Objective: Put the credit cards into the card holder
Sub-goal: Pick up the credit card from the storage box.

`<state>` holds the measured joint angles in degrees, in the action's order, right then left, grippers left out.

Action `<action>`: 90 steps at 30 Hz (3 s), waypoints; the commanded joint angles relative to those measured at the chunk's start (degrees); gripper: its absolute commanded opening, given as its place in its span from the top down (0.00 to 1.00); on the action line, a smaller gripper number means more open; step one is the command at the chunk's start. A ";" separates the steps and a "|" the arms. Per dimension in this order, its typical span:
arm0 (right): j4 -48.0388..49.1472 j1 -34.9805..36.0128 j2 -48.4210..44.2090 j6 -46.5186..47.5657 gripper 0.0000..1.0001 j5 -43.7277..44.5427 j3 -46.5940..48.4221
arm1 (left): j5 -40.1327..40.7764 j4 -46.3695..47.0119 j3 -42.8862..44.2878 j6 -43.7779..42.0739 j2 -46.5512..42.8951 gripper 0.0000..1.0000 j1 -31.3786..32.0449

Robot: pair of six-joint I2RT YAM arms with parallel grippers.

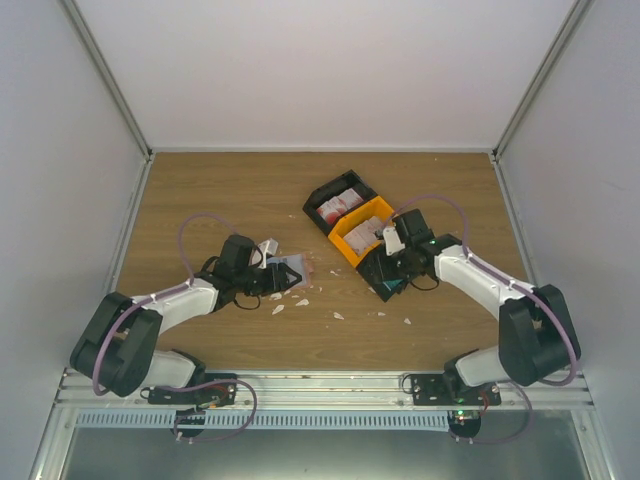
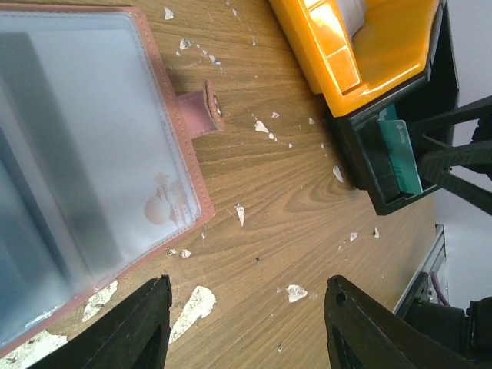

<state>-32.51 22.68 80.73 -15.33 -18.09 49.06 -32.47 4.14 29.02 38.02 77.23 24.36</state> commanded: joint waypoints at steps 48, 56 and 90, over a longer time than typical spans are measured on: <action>-3.93 5.72 1.37 -0.29 0.61 6.79 1.89 | 0.57 2.66 -0.01 -0.28 1.07 0.44 0.42; -4.18 5.54 0.51 -0.43 0.67 6.92 1.73 | 0.64 2.71 0.16 -0.16 1.14 0.44 0.56; -1.49 6.26 4.75 1.25 0.49 7.29 2.89 | 0.95 2.36 0.86 -0.19 0.90 0.44 0.97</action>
<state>-33.98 28.60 87.44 -13.87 -8.91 51.22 -32.18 4.14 29.02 38.02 77.95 24.77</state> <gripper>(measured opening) 0.531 0.562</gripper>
